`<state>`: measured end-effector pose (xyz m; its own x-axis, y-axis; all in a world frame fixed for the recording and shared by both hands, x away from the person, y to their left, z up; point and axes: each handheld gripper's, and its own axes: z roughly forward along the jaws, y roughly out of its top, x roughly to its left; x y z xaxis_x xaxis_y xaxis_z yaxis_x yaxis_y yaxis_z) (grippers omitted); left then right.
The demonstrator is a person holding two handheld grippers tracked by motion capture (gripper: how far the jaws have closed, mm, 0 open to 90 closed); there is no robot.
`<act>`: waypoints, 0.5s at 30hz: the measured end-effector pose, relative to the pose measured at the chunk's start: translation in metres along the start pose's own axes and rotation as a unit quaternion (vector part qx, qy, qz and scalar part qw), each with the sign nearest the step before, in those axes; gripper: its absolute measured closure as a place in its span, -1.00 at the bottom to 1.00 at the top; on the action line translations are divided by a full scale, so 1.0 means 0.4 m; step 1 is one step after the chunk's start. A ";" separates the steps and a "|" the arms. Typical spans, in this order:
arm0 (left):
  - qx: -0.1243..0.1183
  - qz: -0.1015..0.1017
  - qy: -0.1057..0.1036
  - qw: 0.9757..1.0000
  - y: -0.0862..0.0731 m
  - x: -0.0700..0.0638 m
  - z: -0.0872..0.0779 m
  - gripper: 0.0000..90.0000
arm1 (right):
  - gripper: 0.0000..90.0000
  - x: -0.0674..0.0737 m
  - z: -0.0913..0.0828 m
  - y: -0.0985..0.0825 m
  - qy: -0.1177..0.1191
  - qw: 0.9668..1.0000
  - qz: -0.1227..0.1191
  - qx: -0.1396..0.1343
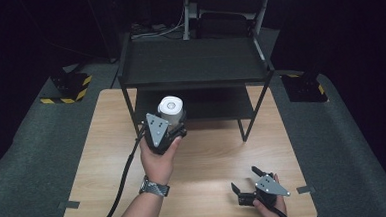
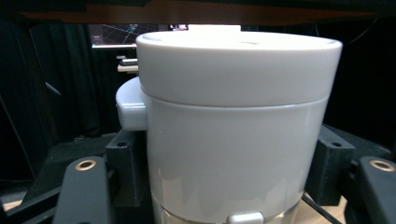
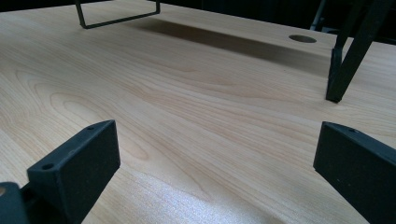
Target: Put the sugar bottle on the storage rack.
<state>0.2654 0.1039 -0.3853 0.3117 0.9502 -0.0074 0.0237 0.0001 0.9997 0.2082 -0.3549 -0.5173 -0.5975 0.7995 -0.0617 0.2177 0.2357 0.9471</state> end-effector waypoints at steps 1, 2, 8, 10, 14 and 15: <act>0.000 -0.002 0.002 1.000 0.003 0.001 0.007 -0.33 | -1.00 0.000 0.000 0.000 0.000 1.000 0.000 0.000; 0.000 -0.004 0.004 1.000 0.004 0.001 0.011 -0.33 | -1.00 0.000 0.000 -0.001 0.000 1.000 0.000 -0.001; -0.004 0.000 0.005 1.000 0.004 0.004 0.043 -0.32 | -1.00 -0.001 0.000 -0.001 0.001 1.000 0.000 -0.002; -0.002 0.003 0.009 1.000 0.004 0.005 0.055 -0.33 | -1.00 -0.001 -0.001 -0.002 0.001 1.000 0.000 -0.002; -0.002 0.007 0.017 1.000 -0.002 0.010 0.080 -0.32 | -1.00 -0.001 -0.001 -0.002 0.001 1.000 0.000 -0.002; -0.003 0.008 0.019 1.000 -0.004 0.010 0.086 -0.32 | -1.00 -0.001 -0.001 -0.002 0.001 1.000 0.000 -0.002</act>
<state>0.2992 0.0970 -0.3875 0.2753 0.9613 0.0090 0.0132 -0.0132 0.9998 0.2079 -0.3558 -0.5180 -0.5992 0.7983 -0.0601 0.2147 0.2326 0.9486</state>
